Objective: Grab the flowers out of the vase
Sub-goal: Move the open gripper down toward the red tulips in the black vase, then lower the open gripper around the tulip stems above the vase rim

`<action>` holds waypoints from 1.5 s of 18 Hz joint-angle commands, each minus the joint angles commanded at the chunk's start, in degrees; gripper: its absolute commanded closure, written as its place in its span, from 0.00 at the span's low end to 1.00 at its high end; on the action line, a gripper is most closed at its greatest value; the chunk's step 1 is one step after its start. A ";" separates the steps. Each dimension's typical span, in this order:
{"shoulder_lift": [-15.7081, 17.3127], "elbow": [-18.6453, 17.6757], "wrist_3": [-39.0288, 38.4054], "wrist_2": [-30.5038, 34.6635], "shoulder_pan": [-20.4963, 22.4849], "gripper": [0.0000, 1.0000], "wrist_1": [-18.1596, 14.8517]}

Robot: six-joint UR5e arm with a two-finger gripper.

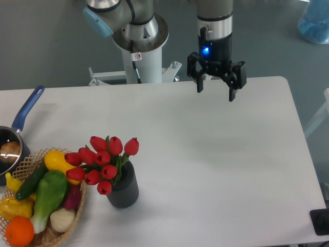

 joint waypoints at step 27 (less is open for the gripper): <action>-13.18 0.44 -5.46 -28.64 -12.13 0.00 8.43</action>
